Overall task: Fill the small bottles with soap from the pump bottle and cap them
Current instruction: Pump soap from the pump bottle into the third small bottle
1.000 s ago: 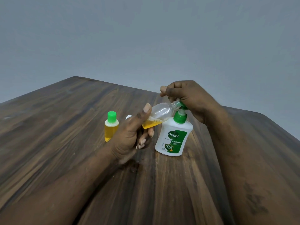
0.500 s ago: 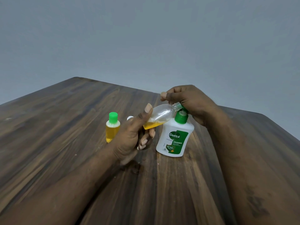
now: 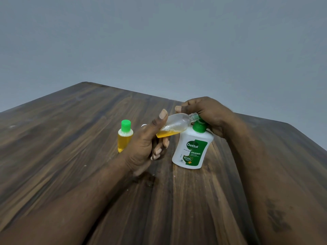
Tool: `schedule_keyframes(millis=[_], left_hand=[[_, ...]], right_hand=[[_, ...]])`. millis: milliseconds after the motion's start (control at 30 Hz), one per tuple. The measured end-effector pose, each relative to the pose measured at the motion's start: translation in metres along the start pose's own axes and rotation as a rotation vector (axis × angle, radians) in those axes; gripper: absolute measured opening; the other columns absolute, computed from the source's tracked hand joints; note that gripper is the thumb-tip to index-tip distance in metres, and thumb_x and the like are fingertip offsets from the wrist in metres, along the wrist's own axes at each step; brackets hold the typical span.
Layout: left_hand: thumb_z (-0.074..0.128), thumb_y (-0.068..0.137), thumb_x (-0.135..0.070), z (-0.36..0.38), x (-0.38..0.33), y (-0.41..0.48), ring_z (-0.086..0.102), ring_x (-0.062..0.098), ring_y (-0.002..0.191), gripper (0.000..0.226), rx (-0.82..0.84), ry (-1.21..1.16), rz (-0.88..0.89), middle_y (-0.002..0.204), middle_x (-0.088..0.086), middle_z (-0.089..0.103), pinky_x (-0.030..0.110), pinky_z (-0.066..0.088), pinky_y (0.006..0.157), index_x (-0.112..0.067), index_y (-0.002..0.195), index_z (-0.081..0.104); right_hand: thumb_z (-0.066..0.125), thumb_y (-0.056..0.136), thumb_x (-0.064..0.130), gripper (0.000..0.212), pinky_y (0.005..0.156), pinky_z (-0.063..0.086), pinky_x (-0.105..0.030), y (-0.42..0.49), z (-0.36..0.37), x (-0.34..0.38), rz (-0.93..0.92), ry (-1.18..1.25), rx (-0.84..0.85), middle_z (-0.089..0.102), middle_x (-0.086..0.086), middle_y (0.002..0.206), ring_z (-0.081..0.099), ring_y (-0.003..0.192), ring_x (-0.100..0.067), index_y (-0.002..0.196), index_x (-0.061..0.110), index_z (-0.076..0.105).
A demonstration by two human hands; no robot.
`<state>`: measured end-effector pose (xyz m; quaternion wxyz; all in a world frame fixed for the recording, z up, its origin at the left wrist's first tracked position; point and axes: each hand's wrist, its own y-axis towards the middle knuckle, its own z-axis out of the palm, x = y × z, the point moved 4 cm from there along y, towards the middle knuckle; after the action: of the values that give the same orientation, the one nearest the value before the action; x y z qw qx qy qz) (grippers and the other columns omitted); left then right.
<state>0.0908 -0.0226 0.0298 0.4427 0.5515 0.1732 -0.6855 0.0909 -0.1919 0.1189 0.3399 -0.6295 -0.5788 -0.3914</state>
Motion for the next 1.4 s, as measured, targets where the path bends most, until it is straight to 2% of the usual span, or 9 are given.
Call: schedule_keyframes(millis=[67, 267, 400, 667, 767, 900, 1000, 1200, 1400], left_hand=[[0.069, 0.072, -0.081, 0.001, 0.001, 0.0, 0.032, 0.013, 0.036, 0.075, 0.01, -0.006, -0.001, 0.047, 0.01, 0.035, 0.021, 0.027, 0.041, -0.008, 0.058, 0.059], [0.071, 0.074, -0.078, 0.002, 0.001, 0.001, 0.033, 0.014, 0.037, 0.072, 0.03, -0.03, 0.009, 0.052, 0.012, 0.036, 0.022, 0.025, 0.041, -0.007, 0.062, 0.061], [0.07, 0.072, -0.08, 0.002, 0.0, 0.0, 0.032, 0.014, 0.036, 0.075, 0.018, -0.006, -0.001, 0.05, 0.011, 0.036, 0.02, 0.026, 0.041, -0.007, 0.06, 0.059], [0.062, 0.084, -0.071, 0.002, 0.003, -0.002, 0.031, 0.014, 0.035, 0.07, 0.007, -0.008, -0.044, 0.043, 0.007, 0.036, 0.021, 0.026, 0.041, -0.006, 0.058, 0.057], [0.062, 0.085, -0.071, 0.003, 0.003, -0.002, 0.03, 0.014, 0.034, 0.07, 0.01, -0.022, -0.041, 0.043, 0.008, 0.034, 0.021, 0.026, 0.04, -0.007, 0.058, 0.058], [0.069, 0.077, -0.076, 0.004, 0.002, -0.001, 0.031, 0.014, 0.035, 0.073, 0.006, -0.02, -0.025, 0.052, 0.012, 0.036, 0.02, 0.027, 0.04, -0.006, 0.06, 0.059], [0.072, 0.072, -0.079, 0.002, 0.002, 0.0, 0.031, 0.014, 0.036, 0.076, 0.008, -0.037, -0.021, 0.052, 0.011, 0.036, 0.019, 0.028, 0.04, -0.004, 0.063, 0.058], [0.073, 0.07, -0.079, 0.001, 0.001, 0.0, 0.032, 0.013, 0.038, 0.073, 0.0, -0.04, -0.018, 0.066, 0.015, 0.037, 0.02, 0.03, 0.039, -0.006, 0.07, 0.063], [0.069, 0.073, -0.08, 0.001, 0.0, -0.001, 0.031, 0.014, 0.037, 0.072, -0.003, 0.001, -0.013, 0.053, 0.012, 0.034, 0.019, 0.029, 0.04, -0.01, 0.059, 0.06]], right_hand=[[0.085, 0.078, 0.04, 0.04, 0.091, 0.053, -0.049, -0.003, -0.003, 0.006, -0.062, -0.007, -0.02, 0.077, -0.017, 0.103, 0.063, 0.09, -0.027, 0.091, 0.003, 0.077], [0.075, 0.093, 0.032, 0.025, 0.074, 0.047, -0.028, -0.004, -0.01, 0.014, -0.161, -0.017, -0.058, 0.074, 0.013, 0.075, 0.061, 0.07, -0.002, 0.096, 0.007, 0.077], [0.083, 0.084, 0.037, 0.023, 0.083, 0.05, -0.04, -0.001, -0.004, 0.004, -0.05, -0.021, -0.008, 0.077, -0.008, 0.087, 0.065, 0.084, -0.022, 0.08, 0.015, 0.079], [0.081, 0.086, 0.031, 0.024, 0.087, 0.054, -0.045, -0.004, 0.001, 0.001, 0.017, -0.01, 0.02, 0.076, -0.003, 0.082, 0.066, 0.084, -0.027, 0.066, 0.02, 0.078], [0.076, 0.092, 0.037, 0.024, 0.087, 0.052, -0.044, -0.004, -0.003, 0.005, -0.062, -0.048, -0.025, 0.078, -0.008, 0.091, 0.066, 0.085, -0.024, 0.077, 0.019, 0.081], [0.071, 0.095, 0.043, 0.036, 0.068, 0.044, -0.027, -0.01, -0.011, 0.018, -0.164, -0.056, -0.12, 0.063, 0.004, 0.066, 0.054, 0.06, -0.006, 0.092, 0.008, 0.079], [0.071, 0.094, 0.049, 0.042, 0.065, 0.041, -0.027, -0.013, -0.016, 0.025, -0.213, -0.015, -0.178, 0.059, 0.005, 0.064, 0.048, 0.052, -0.005, 0.092, 0.008, 0.079], [0.066, 0.096, 0.055, 0.051, 0.065, 0.05, -0.029, -0.009, -0.019, 0.025, -0.215, 0.037, -0.325, 0.066, 0.003, 0.074, 0.058, 0.062, -0.012, 0.104, 0.005, 0.073], [0.06, 0.099, 0.058, 0.06, 0.076, 0.052, -0.035, 0.001, -0.015, 0.013, -0.095, -0.01, -0.263, 0.076, -0.004, 0.095, 0.069, 0.084, -0.019, 0.12, 0.002, 0.065]])
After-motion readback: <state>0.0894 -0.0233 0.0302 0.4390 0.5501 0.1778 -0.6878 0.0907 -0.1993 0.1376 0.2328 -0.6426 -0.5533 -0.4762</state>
